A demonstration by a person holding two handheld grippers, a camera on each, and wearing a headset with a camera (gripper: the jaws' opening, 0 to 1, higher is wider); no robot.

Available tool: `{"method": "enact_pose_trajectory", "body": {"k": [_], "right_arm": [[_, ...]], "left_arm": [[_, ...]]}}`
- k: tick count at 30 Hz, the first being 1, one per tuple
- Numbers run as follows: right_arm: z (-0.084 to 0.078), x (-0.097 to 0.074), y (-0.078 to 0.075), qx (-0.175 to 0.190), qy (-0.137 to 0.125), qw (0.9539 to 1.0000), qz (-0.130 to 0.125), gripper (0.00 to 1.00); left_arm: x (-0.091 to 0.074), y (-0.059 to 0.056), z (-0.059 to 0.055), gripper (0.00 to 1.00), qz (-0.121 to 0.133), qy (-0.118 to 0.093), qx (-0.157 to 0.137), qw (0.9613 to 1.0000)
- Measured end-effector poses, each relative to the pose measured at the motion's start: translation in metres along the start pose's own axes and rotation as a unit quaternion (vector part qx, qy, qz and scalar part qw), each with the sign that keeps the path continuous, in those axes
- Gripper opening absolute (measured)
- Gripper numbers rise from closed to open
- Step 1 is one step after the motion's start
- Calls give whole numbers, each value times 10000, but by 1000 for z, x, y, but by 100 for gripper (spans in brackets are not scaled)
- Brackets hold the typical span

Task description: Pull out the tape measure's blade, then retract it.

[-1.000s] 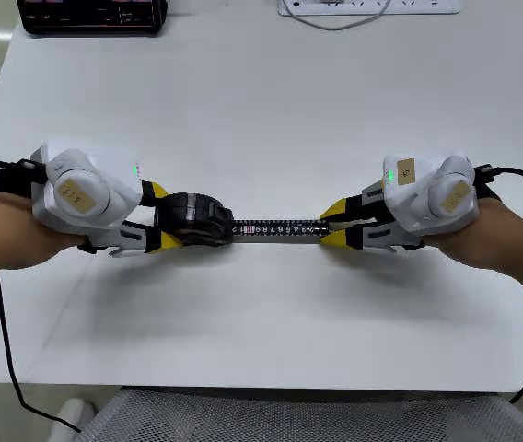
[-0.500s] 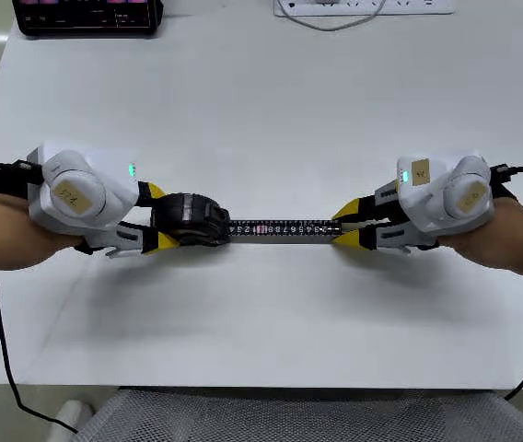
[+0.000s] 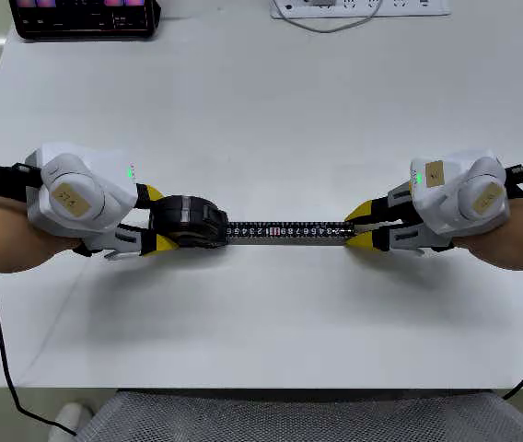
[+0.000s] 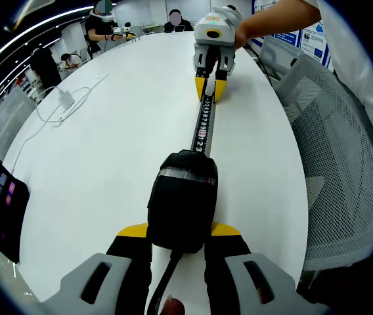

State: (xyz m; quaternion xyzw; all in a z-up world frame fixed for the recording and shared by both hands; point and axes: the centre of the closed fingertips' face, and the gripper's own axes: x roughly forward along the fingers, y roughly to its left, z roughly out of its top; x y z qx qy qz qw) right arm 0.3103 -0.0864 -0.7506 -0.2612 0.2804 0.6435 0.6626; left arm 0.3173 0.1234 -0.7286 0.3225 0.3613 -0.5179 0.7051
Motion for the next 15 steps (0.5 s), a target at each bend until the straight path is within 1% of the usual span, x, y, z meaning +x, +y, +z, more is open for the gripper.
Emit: {"method": "enact_pose_trajectory", "body": {"k": [11, 15], "right_arm": [[-11, -11, -1, 2, 120, 9999, -21, 8], [-16, -16, -2, 68, 131, 9999, -21, 8]], "left_arm": [[0, 0, 1, 25, -1, 3, 0, 10000], [0, 0, 1, 25, 1, 6, 2, 10000]]}}
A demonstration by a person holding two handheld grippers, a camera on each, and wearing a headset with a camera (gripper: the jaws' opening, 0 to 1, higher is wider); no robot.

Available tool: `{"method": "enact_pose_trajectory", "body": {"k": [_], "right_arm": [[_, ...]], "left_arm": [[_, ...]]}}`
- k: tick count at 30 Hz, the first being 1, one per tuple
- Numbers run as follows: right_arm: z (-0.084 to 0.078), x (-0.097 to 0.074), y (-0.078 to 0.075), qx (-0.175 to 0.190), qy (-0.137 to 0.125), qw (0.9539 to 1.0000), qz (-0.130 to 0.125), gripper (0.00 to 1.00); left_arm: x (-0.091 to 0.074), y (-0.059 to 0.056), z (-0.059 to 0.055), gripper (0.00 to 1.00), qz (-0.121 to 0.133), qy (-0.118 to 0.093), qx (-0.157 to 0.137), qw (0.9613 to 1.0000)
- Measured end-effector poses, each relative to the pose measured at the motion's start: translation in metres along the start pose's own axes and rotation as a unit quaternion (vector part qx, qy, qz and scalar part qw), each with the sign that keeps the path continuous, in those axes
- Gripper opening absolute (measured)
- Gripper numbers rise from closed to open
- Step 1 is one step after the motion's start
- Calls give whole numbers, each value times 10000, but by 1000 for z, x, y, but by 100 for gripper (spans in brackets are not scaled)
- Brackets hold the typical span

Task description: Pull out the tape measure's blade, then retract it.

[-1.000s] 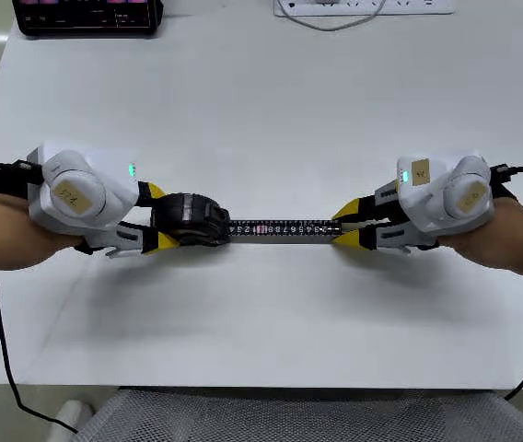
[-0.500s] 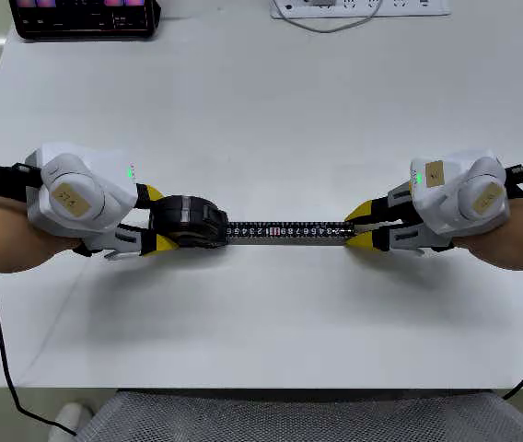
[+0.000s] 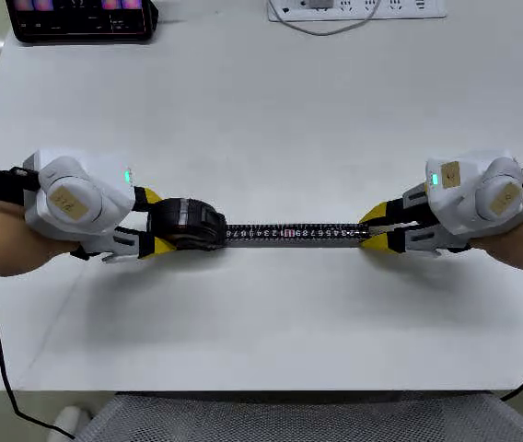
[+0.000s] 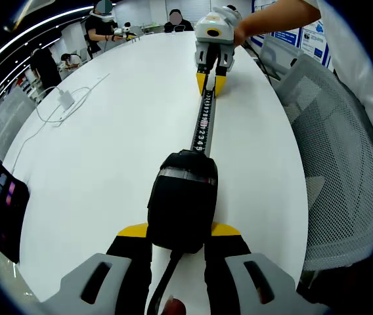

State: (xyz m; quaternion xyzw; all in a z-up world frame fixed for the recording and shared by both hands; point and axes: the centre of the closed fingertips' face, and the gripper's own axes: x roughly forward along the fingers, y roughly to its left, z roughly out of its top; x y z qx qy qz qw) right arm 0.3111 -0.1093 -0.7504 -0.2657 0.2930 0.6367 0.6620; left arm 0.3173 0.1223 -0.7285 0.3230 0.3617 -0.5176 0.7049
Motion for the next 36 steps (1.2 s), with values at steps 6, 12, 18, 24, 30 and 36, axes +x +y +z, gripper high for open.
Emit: {"method": "enact_pose_trajectory", "body": {"k": [6, 12, 18, 24, 30, 36], "right_arm": [[-5, -5, 0, 12, 54, 10000, 8, 8], [-11, -10, 0, -2, 117, 9999, 7, 8], [-18, -18, 0, 19, 186, 9998, -9, 8], [-26, -25, 0, 40, 254, 9997, -32, 8], [-34, -32, 1, 68, 332, 9994, -59, 8], [-42, -40, 0, 135, 390, 9991, -109, 8]], "left_arm": [[0, 0, 1, 25, -2, 7, 2, 10000], [0, 0, 1, 25, 1, 6, 0, 10000], [0, 0, 0, 25, 5, 8, -1, 10000], [-1, 0, 0, 25, 3, 8, 0, 10000], [0, 0, 0, 25, -1, 13, -3, 10000], [0, 0, 0, 25, -5, 20, 21, 10000]]}}
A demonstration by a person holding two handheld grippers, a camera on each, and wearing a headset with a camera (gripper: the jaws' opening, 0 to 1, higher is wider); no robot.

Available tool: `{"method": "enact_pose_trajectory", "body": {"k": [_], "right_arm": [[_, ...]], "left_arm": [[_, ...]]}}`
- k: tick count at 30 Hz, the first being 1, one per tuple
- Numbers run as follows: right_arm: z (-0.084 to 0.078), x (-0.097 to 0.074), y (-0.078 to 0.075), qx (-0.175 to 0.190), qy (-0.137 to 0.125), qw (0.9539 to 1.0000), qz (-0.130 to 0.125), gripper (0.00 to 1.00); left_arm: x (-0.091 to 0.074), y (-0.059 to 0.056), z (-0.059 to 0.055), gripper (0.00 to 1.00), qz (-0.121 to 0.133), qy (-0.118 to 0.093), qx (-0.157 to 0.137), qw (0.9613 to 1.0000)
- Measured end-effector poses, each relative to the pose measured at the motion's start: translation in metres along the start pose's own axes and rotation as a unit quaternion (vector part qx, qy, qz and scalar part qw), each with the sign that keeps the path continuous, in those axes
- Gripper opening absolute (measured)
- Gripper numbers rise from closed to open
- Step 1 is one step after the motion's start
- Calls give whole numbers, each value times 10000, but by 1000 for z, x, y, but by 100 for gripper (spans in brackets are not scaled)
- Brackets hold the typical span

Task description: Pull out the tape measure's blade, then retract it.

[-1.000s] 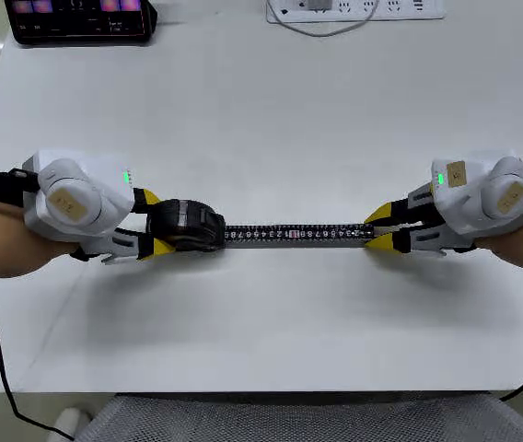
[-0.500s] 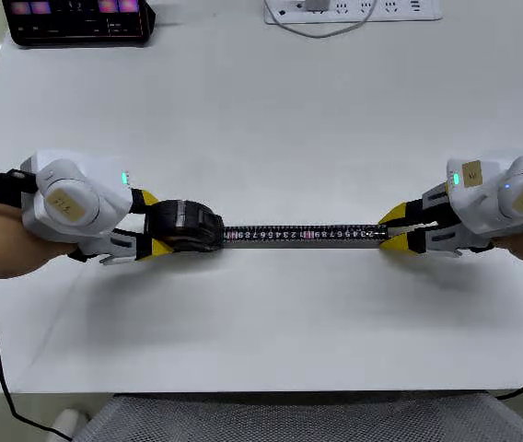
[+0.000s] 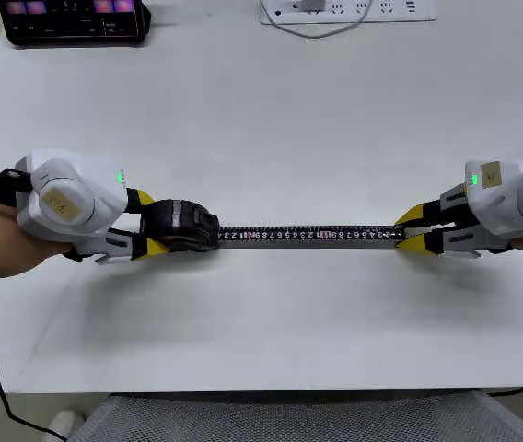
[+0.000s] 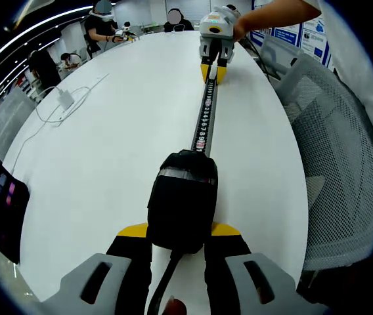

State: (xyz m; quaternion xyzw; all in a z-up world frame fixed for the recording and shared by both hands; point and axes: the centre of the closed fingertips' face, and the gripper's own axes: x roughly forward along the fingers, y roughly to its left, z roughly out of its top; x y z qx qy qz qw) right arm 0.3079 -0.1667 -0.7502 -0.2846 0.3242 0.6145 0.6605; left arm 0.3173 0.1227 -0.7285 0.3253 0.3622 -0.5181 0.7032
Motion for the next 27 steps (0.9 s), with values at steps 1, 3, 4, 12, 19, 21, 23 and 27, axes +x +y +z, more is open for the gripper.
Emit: {"method": "enact_pose_trajectory", "body": {"k": [1, 3, 4, 12, 19, 21, 23, 27], "right_arm": [[-1, -1, 0, -5, 16, 10000, -5, 8], [-2, -2, -1, -8, 19, 10000, -24, 8], [-2, -2, -1, -3, 20, 10000, -27, 8], [-1, 0, -1, 112, 20, 9999, -33, 9], [0, 0, 0, 33, 112, 9999, -20, 10], [0, 0, 0, 42, 109, 9999, -23, 10], [-1, 0, 0, 50, 109, 9999, -20, 10], [-1, -1, 1, -2, 158, 9999, -28, 11]], "left_arm": [[0, 0, 0, 25, 0, 6, 3, 10000], [0, 0, 0, 25, 1, 10, 7, 10000], [0, 0, 0, 25, 3, 11, 9, 10000], [0, -1, 1, 26, 31, 13, -18, 10000], [0, -1, 2, 26, 39, 36, -63, 10000], [0, -1, 2, 26, 40, 39, -81, 10000], [0, -1, 3, 26, 37, 38, -62, 10000], [0, -1, 3, 26, 35, 46, -50, 10000]]}}
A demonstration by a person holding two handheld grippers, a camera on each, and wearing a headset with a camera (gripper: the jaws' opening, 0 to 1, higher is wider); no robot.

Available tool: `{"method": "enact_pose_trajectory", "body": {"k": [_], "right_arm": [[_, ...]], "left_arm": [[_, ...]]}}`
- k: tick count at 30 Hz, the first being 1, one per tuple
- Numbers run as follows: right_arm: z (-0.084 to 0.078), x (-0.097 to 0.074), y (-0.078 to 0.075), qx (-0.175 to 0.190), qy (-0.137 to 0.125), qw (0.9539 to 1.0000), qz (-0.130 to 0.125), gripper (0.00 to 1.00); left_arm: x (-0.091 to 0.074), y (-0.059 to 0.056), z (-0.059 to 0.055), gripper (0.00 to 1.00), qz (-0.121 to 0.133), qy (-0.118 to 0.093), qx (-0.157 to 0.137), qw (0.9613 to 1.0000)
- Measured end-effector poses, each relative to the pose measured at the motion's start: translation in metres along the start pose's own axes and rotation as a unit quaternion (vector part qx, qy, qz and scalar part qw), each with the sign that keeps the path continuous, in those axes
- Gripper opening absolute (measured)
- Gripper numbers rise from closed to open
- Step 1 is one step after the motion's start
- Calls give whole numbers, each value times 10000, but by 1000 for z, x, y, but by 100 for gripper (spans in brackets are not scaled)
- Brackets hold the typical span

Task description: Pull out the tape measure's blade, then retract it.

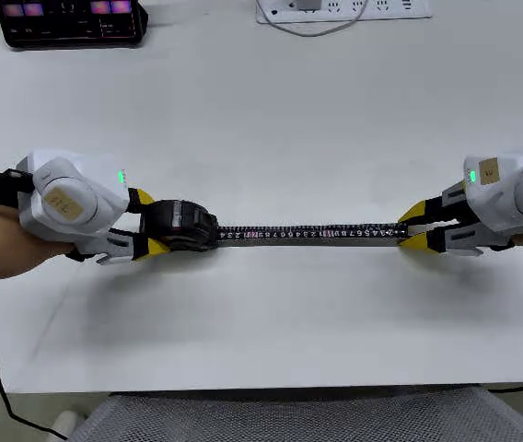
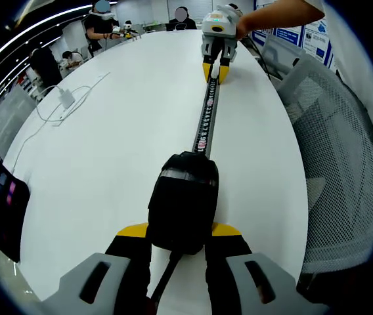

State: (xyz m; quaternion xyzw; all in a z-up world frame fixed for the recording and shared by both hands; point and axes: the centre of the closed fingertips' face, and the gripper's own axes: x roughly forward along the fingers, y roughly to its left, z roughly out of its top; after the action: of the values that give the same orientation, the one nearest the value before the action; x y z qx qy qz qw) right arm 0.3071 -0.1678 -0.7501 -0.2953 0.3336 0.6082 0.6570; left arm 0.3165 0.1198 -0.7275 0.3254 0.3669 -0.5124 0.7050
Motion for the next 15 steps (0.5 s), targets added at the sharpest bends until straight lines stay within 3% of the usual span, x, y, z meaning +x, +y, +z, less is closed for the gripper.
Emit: {"method": "enact_pose_trajectory", "body": {"k": [15], "right_arm": [[-1, -2, 1, 231, 27, 9997, -48, 14]], "left_arm": [[0, 1, -1, 27, 13, 60, 81, 9999]]}}
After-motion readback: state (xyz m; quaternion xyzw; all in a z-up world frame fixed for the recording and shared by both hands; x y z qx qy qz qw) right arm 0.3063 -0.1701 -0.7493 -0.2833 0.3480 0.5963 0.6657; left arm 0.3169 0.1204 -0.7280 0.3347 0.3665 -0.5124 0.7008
